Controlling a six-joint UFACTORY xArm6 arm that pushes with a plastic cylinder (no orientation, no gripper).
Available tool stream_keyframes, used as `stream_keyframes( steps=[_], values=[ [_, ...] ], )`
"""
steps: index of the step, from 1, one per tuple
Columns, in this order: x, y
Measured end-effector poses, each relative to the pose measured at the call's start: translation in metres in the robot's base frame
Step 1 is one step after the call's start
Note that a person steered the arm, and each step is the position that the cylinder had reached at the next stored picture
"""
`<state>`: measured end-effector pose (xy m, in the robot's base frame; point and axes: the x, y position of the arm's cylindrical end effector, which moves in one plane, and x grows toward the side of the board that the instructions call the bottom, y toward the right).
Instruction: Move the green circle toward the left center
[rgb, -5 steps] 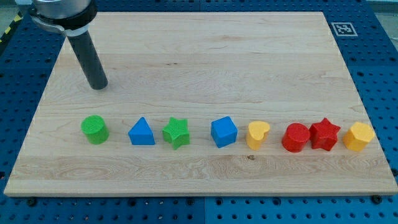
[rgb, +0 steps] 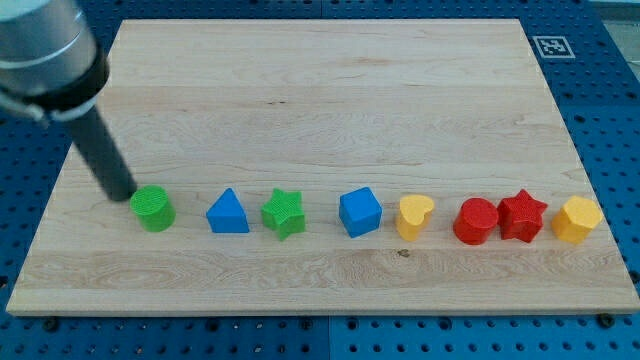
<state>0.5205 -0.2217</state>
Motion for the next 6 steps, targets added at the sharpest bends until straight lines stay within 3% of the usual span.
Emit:
stream_keyframes(
  steps=[1,2,3,5,6],
  values=[
    [0.038,0.040],
    [0.031,0.089],
    [0.016,0.072],
    [0.047,0.032],
    [0.018,0.028]
  ],
)
